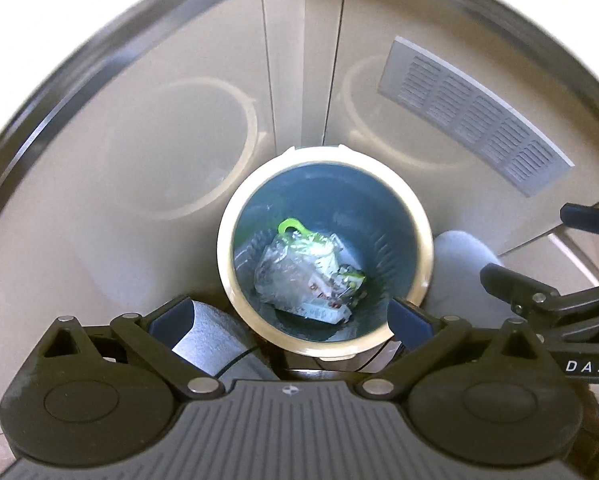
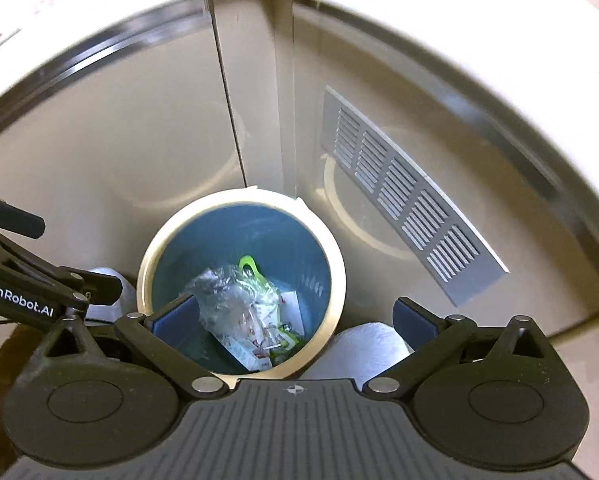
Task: Collect trash
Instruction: 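Raise both open grippers up out of the bin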
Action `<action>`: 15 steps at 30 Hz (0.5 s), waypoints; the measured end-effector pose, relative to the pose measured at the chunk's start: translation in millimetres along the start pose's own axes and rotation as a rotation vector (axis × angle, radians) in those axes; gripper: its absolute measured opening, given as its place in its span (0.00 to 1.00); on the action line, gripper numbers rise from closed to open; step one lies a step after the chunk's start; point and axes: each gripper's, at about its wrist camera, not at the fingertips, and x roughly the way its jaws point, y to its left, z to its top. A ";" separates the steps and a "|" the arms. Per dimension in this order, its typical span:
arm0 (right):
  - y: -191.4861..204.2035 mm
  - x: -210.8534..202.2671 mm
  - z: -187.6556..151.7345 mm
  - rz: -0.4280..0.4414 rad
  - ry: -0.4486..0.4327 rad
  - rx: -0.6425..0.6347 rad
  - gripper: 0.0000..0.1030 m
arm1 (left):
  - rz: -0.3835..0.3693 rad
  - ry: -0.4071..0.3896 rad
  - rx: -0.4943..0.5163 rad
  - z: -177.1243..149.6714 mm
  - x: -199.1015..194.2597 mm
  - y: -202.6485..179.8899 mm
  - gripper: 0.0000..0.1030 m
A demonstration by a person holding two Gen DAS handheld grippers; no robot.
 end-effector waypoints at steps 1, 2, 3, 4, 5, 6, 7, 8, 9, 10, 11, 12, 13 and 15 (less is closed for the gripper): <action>-1.5 -5.4 -0.8 -0.001 -0.013 0.010 1.00 | -0.003 -0.011 0.004 -1.7 -5.9 -1.3 1.00; -4.1 -11.0 -2.3 -0.001 -0.025 0.022 1.00 | -0.005 -0.021 0.009 -2.9 -12.5 -2.8 1.00; -7.4 -16.4 -3.9 -0.002 -0.037 0.038 1.00 | -0.003 -0.033 0.018 -4.7 -19.5 -5.5 1.00; -9.4 -22.1 -5.2 -0.005 -0.050 0.055 1.00 | 0.001 -0.045 0.028 -5.6 -27.4 -7.3 1.00; -12.6 -27.7 -5.4 -0.007 -0.064 0.069 1.00 | 0.005 -0.059 0.035 -6.4 -35.4 -8.4 1.00; -15.2 -35.1 -6.3 -0.011 -0.079 0.081 1.00 | 0.011 -0.077 0.045 -7.7 -43.1 -8.8 1.00; -18.2 -43.1 -5.8 -0.013 -0.093 0.090 1.00 | 0.019 -0.092 0.055 -8.7 -53.3 -9.7 1.00; -20.2 -49.4 -6.5 -0.013 -0.105 0.098 1.00 | 0.027 -0.106 0.065 -9.3 -62.2 -10.5 1.00; -22.7 -54.6 -7.0 -0.009 -0.114 0.105 1.00 | 0.034 -0.122 0.076 -9.7 -71.0 -11.9 1.00; -24.5 -60.6 -7.4 -0.003 -0.118 0.116 1.00 | 0.035 -0.140 0.088 -11.0 -81.3 -13.2 1.00; -26.7 -65.5 -7.9 0.008 -0.123 0.128 1.00 | 0.029 -0.162 0.105 -13.3 -93.5 -14.8 1.00; -28.6 -71.2 -9.9 0.017 -0.128 0.139 1.00 | 0.026 -0.181 0.120 -15.2 -103.4 -16.8 1.00; -30.6 -75.6 -11.0 0.022 -0.132 0.150 1.00 | 0.029 -0.197 0.132 -17.1 -112.5 -19.3 1.00; -34.8 -84.2 -13.2 0.025 -0.144 0.164 1.00 | 0.045 -0.226 0.153 -20.5 -132.4 -24.9 1.00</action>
